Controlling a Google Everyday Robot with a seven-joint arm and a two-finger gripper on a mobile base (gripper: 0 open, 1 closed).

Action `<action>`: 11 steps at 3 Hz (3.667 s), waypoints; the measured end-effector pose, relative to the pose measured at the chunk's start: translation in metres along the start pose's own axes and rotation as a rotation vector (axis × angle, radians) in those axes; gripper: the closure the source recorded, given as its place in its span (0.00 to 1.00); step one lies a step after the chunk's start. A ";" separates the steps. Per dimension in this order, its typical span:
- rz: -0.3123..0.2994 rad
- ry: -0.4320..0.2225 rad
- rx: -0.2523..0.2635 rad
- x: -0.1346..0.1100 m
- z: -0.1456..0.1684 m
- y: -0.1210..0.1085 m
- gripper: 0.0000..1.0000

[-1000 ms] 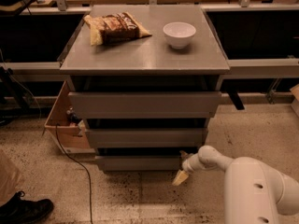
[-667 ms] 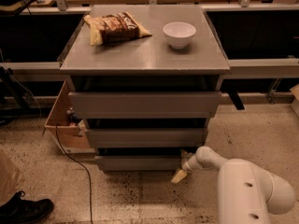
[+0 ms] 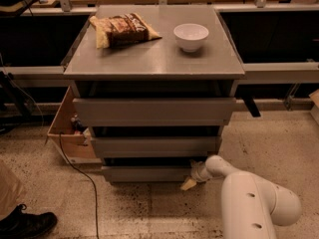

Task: Open bottom drawer

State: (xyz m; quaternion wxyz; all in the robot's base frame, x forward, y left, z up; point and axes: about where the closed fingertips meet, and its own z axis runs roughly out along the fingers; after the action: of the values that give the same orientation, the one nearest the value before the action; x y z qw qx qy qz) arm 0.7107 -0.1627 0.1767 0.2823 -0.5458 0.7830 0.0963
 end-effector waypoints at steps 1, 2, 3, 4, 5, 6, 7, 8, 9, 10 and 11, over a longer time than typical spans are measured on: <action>0.019 -0.009 -0.040 0.007 0.005 0.011 0.43; 0.019 -0.009 -0.040 0.003 -0.001 0.010 0.41; 0.019 -0.009 -0.040 0.000 -0.006 0.009 0.24; 0.025 -0.022 -0.087 0.011 -0.032 0.035 0.02; 0.043 -0.005 -0.173 0.032 -0.053 0.084 0.09; 0.054 0.015 -0.230 0.045 -0.063 0.114 0.27; 0.055 0.021 -0.243 0.046 -0.069 0.120 0.43; 0.051 0.040 -0.265 0.051 -0.077 0.130 0.35; 0.047 0.047 -0.274 0.051 -0.088 0.137 0.20; 0.031 0.027 -0.255 0.039 -0.100 0.133 0.01; 0.014 -0.007 -0.226 0.015 -0.105 0.118 0.21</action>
Offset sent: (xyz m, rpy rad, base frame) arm -0.0593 -0.0126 -0.0123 0.0942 0.1406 0.0506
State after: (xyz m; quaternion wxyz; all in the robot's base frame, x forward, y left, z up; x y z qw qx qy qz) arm 0.5645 -0.1772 0.2361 0.2212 -0.5684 0.7699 0.1877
